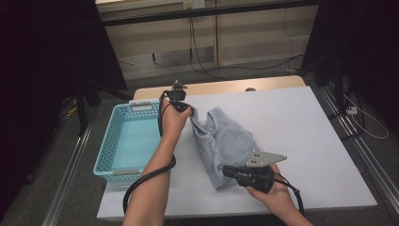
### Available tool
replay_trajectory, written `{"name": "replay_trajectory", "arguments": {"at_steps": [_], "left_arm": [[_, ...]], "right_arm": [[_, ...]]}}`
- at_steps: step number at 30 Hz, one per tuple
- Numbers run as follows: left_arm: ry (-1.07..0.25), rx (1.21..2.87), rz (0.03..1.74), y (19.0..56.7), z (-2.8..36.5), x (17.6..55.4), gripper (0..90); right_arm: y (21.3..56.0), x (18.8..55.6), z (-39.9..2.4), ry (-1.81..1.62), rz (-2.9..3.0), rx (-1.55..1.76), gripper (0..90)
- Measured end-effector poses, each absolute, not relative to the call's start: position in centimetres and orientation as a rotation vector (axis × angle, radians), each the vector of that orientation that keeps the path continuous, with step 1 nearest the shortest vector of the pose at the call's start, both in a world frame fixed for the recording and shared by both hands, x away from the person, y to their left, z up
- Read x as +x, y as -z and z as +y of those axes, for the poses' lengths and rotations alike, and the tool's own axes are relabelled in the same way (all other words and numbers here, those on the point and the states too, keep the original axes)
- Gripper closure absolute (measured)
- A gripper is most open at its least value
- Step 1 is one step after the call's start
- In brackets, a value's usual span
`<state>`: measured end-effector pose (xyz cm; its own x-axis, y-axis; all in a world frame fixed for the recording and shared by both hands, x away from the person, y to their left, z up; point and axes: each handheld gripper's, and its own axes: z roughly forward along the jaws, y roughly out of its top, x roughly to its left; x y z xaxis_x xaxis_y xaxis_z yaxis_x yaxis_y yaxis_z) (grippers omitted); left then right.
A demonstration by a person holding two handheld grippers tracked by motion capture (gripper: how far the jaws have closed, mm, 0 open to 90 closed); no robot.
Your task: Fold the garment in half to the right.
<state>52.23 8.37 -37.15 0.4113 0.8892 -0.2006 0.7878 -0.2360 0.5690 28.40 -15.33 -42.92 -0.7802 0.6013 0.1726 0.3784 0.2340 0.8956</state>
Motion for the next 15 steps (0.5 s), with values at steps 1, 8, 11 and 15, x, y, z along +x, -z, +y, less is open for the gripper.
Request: {"name": "replay_trajectory", "arguments": {"at_steps": [1,8,11,15], "left_arm": [[-0.219,2.064,1.421,37.17,8.29,52.22,87.2],[-0.224,2.07,1.418,37.1,7.98,52.27,86.9],[-0.224,2.076,1.412,36.99,7.85,52.3,86.9],[-0.224,2.075,1.41,36.95,7.86,52.24,86.5]], "right_arm": [[42.93,28.4,-15.35,-1.57,2.295,0.929,85.1],[42.93,28.31,-15.6,-1.547,2.291,0.927,85.2],[42.83,28.21,-15.82,-1.533,2.29,0.928,85.2],[42.86,28.23,-16.03,-1.529,2.286,0.933,85.3]]}}
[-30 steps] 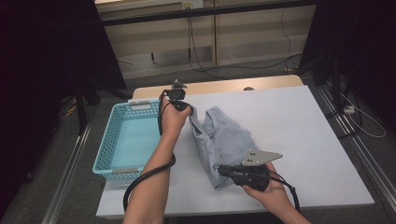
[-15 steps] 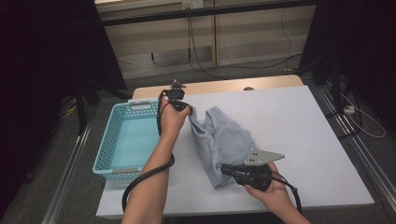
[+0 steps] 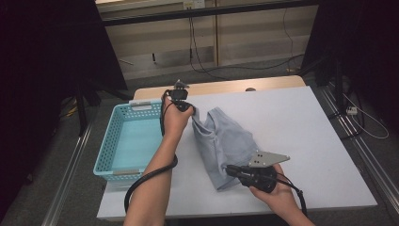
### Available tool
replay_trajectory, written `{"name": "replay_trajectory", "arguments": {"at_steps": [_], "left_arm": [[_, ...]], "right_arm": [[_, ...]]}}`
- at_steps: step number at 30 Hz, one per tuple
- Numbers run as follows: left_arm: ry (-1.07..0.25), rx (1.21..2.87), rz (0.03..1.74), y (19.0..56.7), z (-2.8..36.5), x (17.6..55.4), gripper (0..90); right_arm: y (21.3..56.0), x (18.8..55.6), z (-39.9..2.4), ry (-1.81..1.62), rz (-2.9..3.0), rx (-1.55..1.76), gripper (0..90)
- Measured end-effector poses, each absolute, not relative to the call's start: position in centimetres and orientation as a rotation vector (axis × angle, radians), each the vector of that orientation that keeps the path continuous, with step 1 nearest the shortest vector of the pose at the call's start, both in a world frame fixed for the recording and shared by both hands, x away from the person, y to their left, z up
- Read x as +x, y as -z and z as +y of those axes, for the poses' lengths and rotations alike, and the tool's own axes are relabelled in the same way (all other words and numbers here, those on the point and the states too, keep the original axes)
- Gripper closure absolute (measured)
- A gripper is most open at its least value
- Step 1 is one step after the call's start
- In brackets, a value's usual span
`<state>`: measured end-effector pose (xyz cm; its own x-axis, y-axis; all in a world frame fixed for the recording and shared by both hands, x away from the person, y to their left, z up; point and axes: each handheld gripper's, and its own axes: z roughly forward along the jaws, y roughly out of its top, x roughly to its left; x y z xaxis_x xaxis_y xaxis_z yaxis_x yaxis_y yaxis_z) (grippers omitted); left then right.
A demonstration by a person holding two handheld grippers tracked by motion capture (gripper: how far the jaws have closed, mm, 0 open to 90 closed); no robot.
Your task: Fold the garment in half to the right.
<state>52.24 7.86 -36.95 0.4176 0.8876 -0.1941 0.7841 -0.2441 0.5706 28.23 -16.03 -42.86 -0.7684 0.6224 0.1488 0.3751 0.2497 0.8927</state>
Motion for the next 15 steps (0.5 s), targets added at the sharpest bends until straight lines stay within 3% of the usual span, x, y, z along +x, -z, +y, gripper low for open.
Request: {"name": "replay_trajectory", "arguments": {"at_steps": [15], "left_arm": [[-0.21,2.049,1.409,37.0,8.2,52.2,83.0]], "right_arm": [[42.85,28.24,-16.32,-1.497,2.288,0.925,85.3]]}}
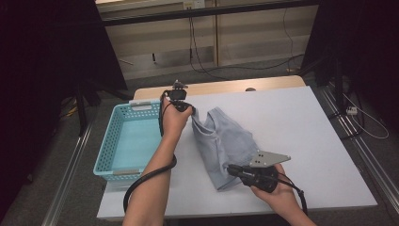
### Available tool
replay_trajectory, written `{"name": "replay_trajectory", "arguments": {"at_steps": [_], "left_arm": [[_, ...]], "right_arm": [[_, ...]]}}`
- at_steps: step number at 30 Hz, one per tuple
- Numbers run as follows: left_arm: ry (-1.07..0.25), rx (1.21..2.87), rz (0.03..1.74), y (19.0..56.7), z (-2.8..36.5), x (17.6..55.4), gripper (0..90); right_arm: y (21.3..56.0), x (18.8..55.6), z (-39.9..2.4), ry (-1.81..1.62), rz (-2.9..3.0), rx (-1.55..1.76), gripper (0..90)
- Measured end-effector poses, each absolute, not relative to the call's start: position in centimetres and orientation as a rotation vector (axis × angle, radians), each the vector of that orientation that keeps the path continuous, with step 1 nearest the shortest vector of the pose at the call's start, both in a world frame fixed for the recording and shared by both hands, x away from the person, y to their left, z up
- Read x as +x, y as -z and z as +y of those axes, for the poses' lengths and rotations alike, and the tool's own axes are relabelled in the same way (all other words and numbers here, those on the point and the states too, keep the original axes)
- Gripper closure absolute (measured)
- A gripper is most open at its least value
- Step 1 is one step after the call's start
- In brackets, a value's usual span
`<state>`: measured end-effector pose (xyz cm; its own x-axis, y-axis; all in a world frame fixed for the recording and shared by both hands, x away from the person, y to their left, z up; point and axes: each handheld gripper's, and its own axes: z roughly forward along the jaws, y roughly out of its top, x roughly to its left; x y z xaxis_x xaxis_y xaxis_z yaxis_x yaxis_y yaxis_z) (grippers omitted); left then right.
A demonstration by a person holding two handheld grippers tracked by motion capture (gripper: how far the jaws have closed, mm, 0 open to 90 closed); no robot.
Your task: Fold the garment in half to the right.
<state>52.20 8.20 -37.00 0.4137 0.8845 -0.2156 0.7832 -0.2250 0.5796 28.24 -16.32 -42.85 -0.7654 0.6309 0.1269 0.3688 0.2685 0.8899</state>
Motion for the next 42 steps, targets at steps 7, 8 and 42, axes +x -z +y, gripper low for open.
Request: {"name": "replay_trajectory", "arguments": {"at_steps": [7,8,42], "left_arm": [[-0.196,2.048,1.383,36.9,8.1,52.2,78.8],[-0.195,2.049,1.375,36.9,8.1,52.2,77.6],[-0.252,2.018,1.297,37.3,8.7,51.7,34.2]], "right_arm": [[43.0,28.1,-16.5,-1.479,2.294,0.922,85.4],[43.0,28.1,-16.6,-1.476,2.295,0.922,85.4],[43.1,27.8,-18.6,-1.373,2.313,0.934,89.1]]}}
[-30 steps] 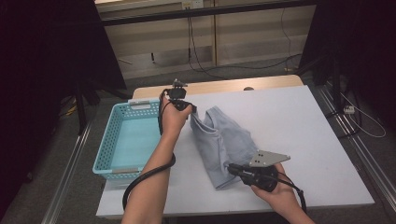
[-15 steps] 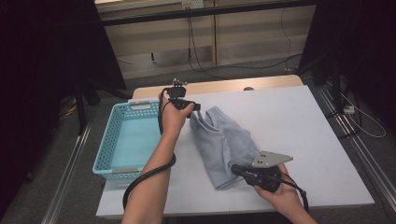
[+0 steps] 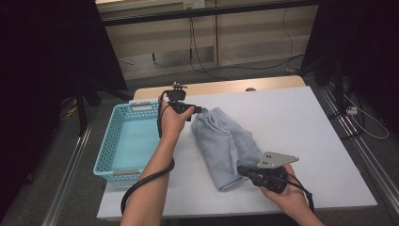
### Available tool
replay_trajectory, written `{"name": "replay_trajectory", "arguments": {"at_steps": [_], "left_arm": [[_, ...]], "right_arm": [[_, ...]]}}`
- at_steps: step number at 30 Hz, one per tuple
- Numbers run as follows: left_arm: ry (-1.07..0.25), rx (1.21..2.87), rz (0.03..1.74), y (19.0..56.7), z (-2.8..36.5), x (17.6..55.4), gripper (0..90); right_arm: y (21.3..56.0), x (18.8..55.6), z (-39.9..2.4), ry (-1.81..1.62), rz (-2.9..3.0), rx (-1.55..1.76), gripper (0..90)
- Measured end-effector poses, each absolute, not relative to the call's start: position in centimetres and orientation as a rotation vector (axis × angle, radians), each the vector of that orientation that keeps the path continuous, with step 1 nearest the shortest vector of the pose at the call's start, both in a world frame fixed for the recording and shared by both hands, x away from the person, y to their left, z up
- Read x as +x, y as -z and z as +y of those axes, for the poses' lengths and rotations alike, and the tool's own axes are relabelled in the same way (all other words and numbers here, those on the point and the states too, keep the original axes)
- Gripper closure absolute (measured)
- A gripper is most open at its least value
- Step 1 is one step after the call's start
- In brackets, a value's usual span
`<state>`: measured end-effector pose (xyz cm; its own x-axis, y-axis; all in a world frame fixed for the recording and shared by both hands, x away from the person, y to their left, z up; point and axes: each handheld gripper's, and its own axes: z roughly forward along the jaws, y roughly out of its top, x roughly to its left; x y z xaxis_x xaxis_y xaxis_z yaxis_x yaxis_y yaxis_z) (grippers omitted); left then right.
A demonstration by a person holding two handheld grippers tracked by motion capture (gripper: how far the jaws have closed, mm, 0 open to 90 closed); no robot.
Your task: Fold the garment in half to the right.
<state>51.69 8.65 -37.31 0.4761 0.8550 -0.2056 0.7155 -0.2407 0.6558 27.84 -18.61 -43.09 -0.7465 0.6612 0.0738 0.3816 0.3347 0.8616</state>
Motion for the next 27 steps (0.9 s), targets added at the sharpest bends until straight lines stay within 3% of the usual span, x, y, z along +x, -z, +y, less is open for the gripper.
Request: {"name": "replay_trajectory", "arguments": {"at_steps": [23,27], "left_arm": [[-0.26,2.066,1.261,39.3,9.0,49.5,25.0],[-0.251,2.075,1.258,39.8,9.1,49.1,23.4]], "right_arm": [[42.7,28.1,-20.3,-1.32,2.287,0.992,88.1],[42.8,28.3,-20.6,-1.299,2.288,1.021,76.5]]}}
